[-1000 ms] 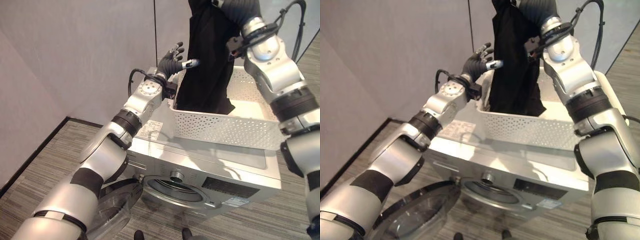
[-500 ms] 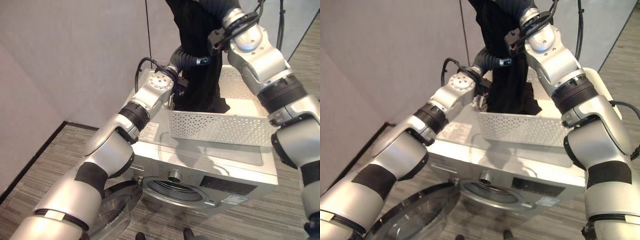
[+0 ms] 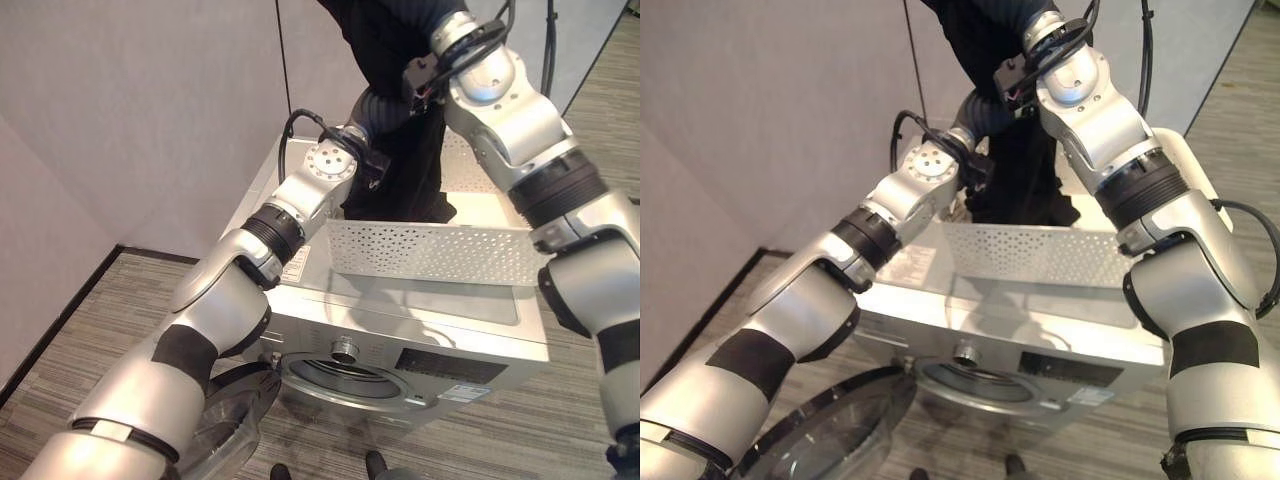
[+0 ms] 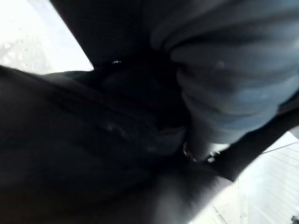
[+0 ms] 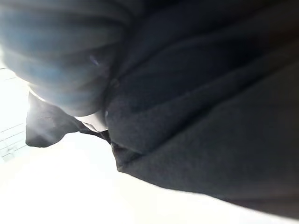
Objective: Grab the laundry basket,head to the washer,open it,put in the laundry and shut it.
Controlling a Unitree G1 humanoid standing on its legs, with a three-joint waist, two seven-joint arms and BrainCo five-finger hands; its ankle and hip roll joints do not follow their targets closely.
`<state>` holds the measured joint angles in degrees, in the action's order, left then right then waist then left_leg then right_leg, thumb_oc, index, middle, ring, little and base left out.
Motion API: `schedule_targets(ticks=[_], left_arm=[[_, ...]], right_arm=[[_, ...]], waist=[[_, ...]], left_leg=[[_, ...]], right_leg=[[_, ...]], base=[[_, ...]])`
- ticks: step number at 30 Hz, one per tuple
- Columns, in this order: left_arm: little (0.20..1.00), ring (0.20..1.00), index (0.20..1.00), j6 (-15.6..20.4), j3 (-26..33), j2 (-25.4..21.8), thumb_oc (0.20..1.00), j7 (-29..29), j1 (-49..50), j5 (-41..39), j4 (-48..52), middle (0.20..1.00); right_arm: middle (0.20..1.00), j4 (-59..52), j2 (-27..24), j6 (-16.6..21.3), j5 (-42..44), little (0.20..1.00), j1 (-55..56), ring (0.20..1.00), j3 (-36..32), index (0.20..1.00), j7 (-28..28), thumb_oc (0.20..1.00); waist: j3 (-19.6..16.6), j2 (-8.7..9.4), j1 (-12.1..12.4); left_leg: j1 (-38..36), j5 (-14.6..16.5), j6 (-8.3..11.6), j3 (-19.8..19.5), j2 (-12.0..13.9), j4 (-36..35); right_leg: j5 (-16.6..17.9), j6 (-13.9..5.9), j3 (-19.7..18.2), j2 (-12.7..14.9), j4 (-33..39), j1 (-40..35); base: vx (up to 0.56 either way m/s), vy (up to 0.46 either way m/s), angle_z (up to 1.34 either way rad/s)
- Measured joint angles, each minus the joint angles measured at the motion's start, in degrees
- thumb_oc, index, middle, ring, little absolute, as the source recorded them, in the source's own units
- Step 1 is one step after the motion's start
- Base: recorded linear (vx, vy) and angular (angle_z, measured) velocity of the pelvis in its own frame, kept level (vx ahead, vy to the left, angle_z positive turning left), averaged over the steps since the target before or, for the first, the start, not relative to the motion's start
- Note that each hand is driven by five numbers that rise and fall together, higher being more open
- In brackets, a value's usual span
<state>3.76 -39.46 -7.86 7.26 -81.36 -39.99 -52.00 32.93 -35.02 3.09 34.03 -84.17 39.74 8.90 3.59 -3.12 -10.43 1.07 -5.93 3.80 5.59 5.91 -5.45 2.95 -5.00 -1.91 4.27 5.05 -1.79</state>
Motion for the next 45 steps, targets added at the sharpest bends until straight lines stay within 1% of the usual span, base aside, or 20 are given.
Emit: schedule_targets(ticks=[1,5,8,12,15,17,19,20,24,26,29,31,33,35,39,40,41,42,44,45], left_arm=[[0.200,0.200,0.200,0.0,0.0,0.0,0.200,0.4,0.0,0.1,0.1,0.200],[0.200,0.200,0.200,0.6,0.0,-0.3,0.200,1.3,0.0,1.3,0.1,0.200],[0.200,0.200,0.200,1.3,0.0,-1.0,0.200,2.1,0.1,4.7,0.7,0.200],[0.200,0.200,0.200,2.1,0.1,-2.3,0.200,3.9,1.7,8.8,5.0,0.200],[0.200,0.200,0.200,2.8,0.5,-5.3,0.200,5.6,3.1,12.5,9.4,0.200],[0.200,0.200,0.200,3.4,1.3,-6.2,0.200,6.4,3.1,13.9,9.5,0.200],[0.200,0.200,0.200,3.6,1.8,-7.3,0.200,7.3,3.4,14.4,10.8,0.200],[0.200,0.200,0.200,3.7,2.4,-8.5,0.200,7.9,3.4,16.3,11.6,0.200],[0.200,0.200,0.200,4.0,3.7,-11.7,0.200,9.7,3.4,18.4,13.6,0.200],[0.200,0.200,0.200,4.0,5.2,-12.3,0.200,10.1,3.7,18.6,14.6,0.200],[0.200,0.200,0.200,4.3,7.2,-12.6,0.200,10.6,4.2,18.6,14.9,0.200],[0.200,0.200,0.200,4.4,7.2,-12.8,0.200,11.8,4.2,18.7,14.8,0.200],[0.200,0.200,0.200,4.7,7.3,-13.0,0.200,11.9,4.2,18.8,14.8,0.200],[0.200,0.200,0.200,5.0,7.3,-14.5,0.200,12.6,4.2,18.8,14.8,0.200],[0.200,0.200,0.200,5.6,10.1,-17.8,0.200,13.7,4.2,18.7,15.2,0.200],[0.200,0.200,0.200,6.0,12.0,-19.3,0.200,14.2,4.9,18.6,18.2,0.200],[0.200,0.200,0.200,6.2,12.6,-21.4,0.200,14.8,5.1,18.6,20.1,0.200],[0.200,0.200,0.200,6.1,13.6,-22.6,0.200,15.0,5.3,18.7,21.8,0.200],[0.200,0.200,0.200,6.5,16.3,-27.5,0.200,15.2,8.3,20.1,29.2,0.200],[0.200,0.200,0.200,7.2,17.4,-29.3,0.200,15.6,9.4,20.4,31.1,0.200]], right_arm=[[1.000,-0.3,0.0,0.2,0.0,1.000,0.1,1.000,0.0,1.000,0.1,1.000],[1.000,-1.2,-0.1,1.0,0.1,1.000,0.7,1.000,0.0,1.000,0.3,1.000],[1.000,-5.8,-1.8,1.6,0.1,1.000,2.1,1.000,-0.4,1.000,0.7,1.000],[1.000,-12.6,-3.6,3.3,-0.1,1.000,7.4,1.000,-4.2,1.000,1.1,1.000],[1.000,-20.9,-5.2,4.8,-0.7,1.000,15.1,1.000,-9.8,1.000,1.3,1.000],[1.000,-22.3,-6.0,5.6,-1.2,1.000,17.9,1.000,-10.4,1.000,1.4,1.000],[1.000,-24.8,-6.1,5.8,-1.3,1.000,21.9,1.000,-13.5,1.000,1.5,1.000],[1.000,-26.8,-6.0,6.1,-1.5,1.000,26.1,1.000,-16.5,1.000,2.0,1.000],[1.000,-28.0,-6.0,6.9,-3.3,1.000,33.1,1.000,-20.0,1.000,2.4,1.000],[1.000,-29.7,-5.0,7.3,-4.4,1.000,36.6,1.000,-22.9,1.000,2.5,1.000],[1.000,-30.0,-5.1,7.4,-5.8,1.000,38.7,1.000,-24.3,1.000,3.5,1.000],[1.000,-30.0,-5.2,7.5,-7.0,1.000,38.8,1.000,-25.2,1.000,4.4,1.000],[1.000,-30.0,-6.3,7.8,-8.5,1.000,38.8,1.000,-25.3,1.000,4.8,1.000],[1.000,-29.8,-8.1,8.0,-10.4,1.000,38.7,1.000,-27.7,1.000,6.3,1.000],[1.000,-29.1,-11.4,8.0,-14.8,1.000,38.5,1.000,-29.8,1.000,9.3,1.000],[1.000,-29.8,-13.4,7.9,-19.7,1.000,40.9,1.000,-32.0,1.000,10.0,1.000],[1.000,-29.7,-14.9,7.4,-22.1,1.000,43.5,1.000,-34.3,1.000,10.7,1.000],[1.000,-30.1,-15.1,6.9,-24.2,1.000,46.5,1.000,-37.7,1.000,11.2,1.000],[1.000,-30.8,-16.1,5.7,-30.2,1.000,56.1,1.000,-46.6,1.000,13.2,1.000],[1.000,-30.0,-16.2,4.5,-31.8,1.000,58.8,1.000,-49.3,1.000,14.1,1.000]], waist=[[0.0,0.00,0.0],[0.0,0.00,-0.1],[0.0,0.00,-0.2],[0.0,0.01,-0.6],[0.0,0.02,-1.5],[0.0,0.02,-1.9],[0.0,0.00,-2.1],[0.0,-0.01,-2.3],[-0.1,-0.16,-2.9],[-0.2,-0.32,-2.9],[-0.7,-1.07,-2.9],[-0.9,-1.43,-2.9],[-1.0,-1.53,-2.9],[-1.0,-1.56,-2.9],[-1.0,-1.57,-2.9],[-1.0,-1.57,-2.8],[-1.0,-1.57,-2.8],[-1.0,-1.57,-2.7],[-1.0,-1.59,-2.6],[-1.1,-1.63,-2.7]], left_leg=[[0.0,0.0,0.00,0.0,0.0,0.0],[0.0,0.0,0.00,0.0,0.0,0.0],[0.0,0.0,-0.01,0.2,0.0,0.0],[0.0,0.0,-0.05,0.4,0.0,0.0],[0.0,0.2,-0.23,0.7,0.0,0.0],[0.0,0.2,-0.24,1.0,0.0,0.0],[0.0,0.2,-0.24,1.1,0.0,0.0],[0.0,0.2,-0.28,1.2,0.0,0.0],[0.0,0.3,-0.29,1.3,0.0,0.0],[0.0,0.3,-0.32,1.3,0.0,-0.1],[0.0,0.5,-0.42,1.3,-0.1,-0.2],[0.1,0.5,-0.45,1.3,-0.2,-0.2],[0.1,0.6,-0.47,1.3,-0.2,-0.2],[0.1,0.6,-0.50,1.3,-0.2,-0.2],[0.1,0.7,-0.57,1.4,-0.2,-0.2],[0.2,0.7,-0.58,1.3,-0.2,0.0],[0.2,0.8,-0.51,1.3,-0.2,0.0],[0.1,0.9,-0.42,1.3,-0.2,0.0],[0.0,1.3,-0.26,1.2,-0.2,-0.2],[0.0,1.4,-0.25,1.2,-0.2,-0.1]], right_leg=[[0.0,0.00,0.0,0.0,0.0,0.0],[0.0,0.00,-0.1,0.0,0.0,0.1],[0.0,-0.01,-0.2,0.0,0.0,0.2],[0.0,-0.01,-0.4,0.0,0.0,0.3],[0.0,-0.02,-0.6,0.0,0.0,0.4],[0.0,-0.07,-0.8,0.0,0.0,0.6],[0.0,-0.08,-0.9,0.0,0.0,0.6],[0.0,-0.07,-1.0,0.0,0.0,0.7],[0.0,-0.08,-1.1,0.1,0.2,0.8],[0.0,-0.08,-1.1,0.1,0.3,0.8],[-0.1,-0.21,-1.1,0.2,0.4,0.8],[-0.1,-0.23,-1.1,0.2,0.4,0.8],[-0.1,-0.25,-1.1,0.2,0.4,0.8],[-0.2,-0.26,-1.1,0.2,0.5,0.8],[-0.3,-0.28,-1.1,0.2,0.4,0.8],[-0.3,-0.26,-1.1,0.2,0.4,0.9],[-0.3,-0.28,-1.0,0.2,0.3,0.9],[-0.4,-0.30,-1.0,0.2,0.4,0.8],[-0.8,-0.22,-0.9,0.2,0.4,0.6],[-0.9,-0.23,-0.9,0.2,0.4,0.6]], base=[[0.00,0.000,0.00],[0.00,0.000,0.00],[0.00,0.003,-0.01],[0.00,0.002,-0.01],[0.01,0.008,-0.04],[0.01,0.011,-0.06],[0.00,0.006,-0.02],[0.00,0.000,0.00],[0.00,0.000,0.00],[0.00,0.000,0.00],[0.00,0.000,0.00],[0.00,0.000,0.00],[0.00,0.000,0.00],[0.00,0.000,0.00],[0.00,0.000,0.00],[0.04,0.003,0.02],[0.08,0.003,0.02],[0.08,0.001,0.03],[0.03,-0.003,0.01],[0.00,0.000,0.00]])
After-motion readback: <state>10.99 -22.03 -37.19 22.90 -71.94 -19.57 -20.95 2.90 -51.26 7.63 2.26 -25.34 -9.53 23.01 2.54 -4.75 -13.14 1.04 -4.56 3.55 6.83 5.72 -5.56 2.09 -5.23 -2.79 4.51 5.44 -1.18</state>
